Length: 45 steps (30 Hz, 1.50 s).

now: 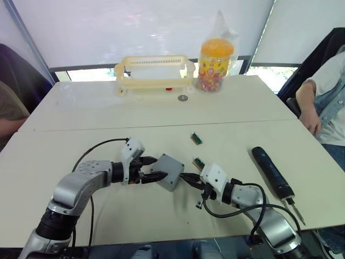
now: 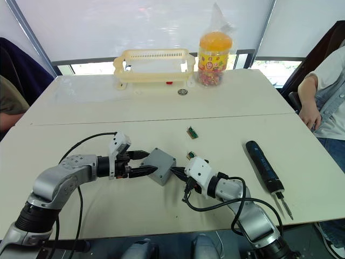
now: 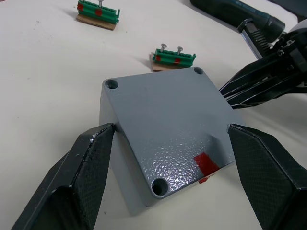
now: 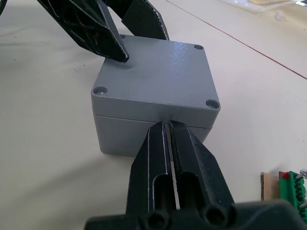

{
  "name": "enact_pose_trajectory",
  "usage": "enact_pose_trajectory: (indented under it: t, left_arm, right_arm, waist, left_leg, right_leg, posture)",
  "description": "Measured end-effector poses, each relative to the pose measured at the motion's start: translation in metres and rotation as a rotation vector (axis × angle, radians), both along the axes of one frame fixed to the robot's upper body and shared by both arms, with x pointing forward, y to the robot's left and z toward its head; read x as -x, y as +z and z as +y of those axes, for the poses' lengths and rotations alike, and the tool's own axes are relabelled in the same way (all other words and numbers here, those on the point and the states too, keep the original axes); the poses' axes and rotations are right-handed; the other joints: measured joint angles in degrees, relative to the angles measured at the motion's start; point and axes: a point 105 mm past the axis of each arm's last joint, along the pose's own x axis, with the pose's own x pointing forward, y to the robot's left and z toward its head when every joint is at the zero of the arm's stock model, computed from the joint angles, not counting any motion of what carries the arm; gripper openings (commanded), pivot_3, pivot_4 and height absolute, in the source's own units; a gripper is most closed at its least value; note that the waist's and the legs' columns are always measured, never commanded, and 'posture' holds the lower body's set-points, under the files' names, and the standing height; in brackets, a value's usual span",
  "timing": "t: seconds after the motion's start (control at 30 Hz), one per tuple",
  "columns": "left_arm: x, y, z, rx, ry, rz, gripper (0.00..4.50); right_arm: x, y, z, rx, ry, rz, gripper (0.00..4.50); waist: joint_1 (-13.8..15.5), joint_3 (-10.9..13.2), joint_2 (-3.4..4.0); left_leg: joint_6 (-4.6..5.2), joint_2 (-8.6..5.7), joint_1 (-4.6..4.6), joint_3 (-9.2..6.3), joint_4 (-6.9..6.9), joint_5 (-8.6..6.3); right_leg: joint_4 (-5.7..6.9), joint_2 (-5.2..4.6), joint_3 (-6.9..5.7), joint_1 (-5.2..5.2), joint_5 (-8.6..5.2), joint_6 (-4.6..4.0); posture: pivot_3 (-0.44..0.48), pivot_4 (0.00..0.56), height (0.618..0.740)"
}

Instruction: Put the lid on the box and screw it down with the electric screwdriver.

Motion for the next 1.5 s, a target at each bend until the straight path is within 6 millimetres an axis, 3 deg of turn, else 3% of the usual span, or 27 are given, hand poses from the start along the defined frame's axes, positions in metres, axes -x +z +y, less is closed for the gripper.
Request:
enact_pose_trajectory:
  t: [0.2, 0.37, 0.7, 1.0, 1.5]
  left_arm:
    - [-0.003, 0.003, 0.007, -0.024, -0.002, -0.008, 3.87]
    - [-0.01, 0.017, 0.013, -0.005, 0.017, -0.044, 3.87]
    - [-0.039, 0.028, 0.034, 0.005, 0.127, -0.081, 3.87]
    - [-0.046, 0.007, 0.014, -0.047, 0.067, -0.093, 3.87]
    - [-0.044, 0.007, 0.006, -0.109, 0.008, -0.189, 3.87]
  right_arm:
    - [0.0, 0.001, 0.0, -0.003, 0.0, -0.006, 0.07]
    - [-0.002, 0.004, -0.004, -0.004, -0.012, -0.016, 0.07]
    - [-0.004, 0.011, -0.01, -0.01, -0.033, -0.031, 0.07]
    - [-0.003, 0.012, -0.009, -0.017, -0.04, -0.03, 0.07]
    - [-0.001, 0.011, -0.01, -0.021, -0.058, -0.029, 0.07]
  waist:
    - [-0.02, 0.0, 0.0]
    - [-0.01, 0.01, -0.01]
    - [-0.04, 0.02, -0.02]
    - [0.02, 0.03, -0.05]
    - [0.0, 0.03, -0.04]
  left_leg:
    - [0.0, 0.0, 0.0, 0.0, 0.0, 0.0]
    - [0.0, 0.0, 0.0, 0.0, 0.0, 0.0]
    - [0.0, -0.02, -0.01, 0.0, 0.0, 0.0]
    - [0.0, -0.02, -0.04, -0.01, 0.0, 0.0]
    - [0.0, -0.02, -0.02, 0.0, -0.01, 0.0]
  right_leg:
    - [0.0, 0.0, -0.01, 0.0, 0.0, 0.0]
    - [0.0, 0.0, -0.01, 0.0, 0.0, 0.0]
    - [-0.01, 0.0, -0.03, -0.01, 0.01, 0.01]
    - [-0.04, 0.0, -0.03, -0.01, 0.01, 0.02]
    - [-0.03, 0.0, -0.02, -0.02, 0.01, 0.02]
  posture:
    - [0.0, 0.15, 0.74]
    - [0.0, 0.15, 0.74]
    - [0.0, 0.15, 0.74]
    - [0.0, 0.15, 0.74]
    - [0.0, 0.15, 0.74]
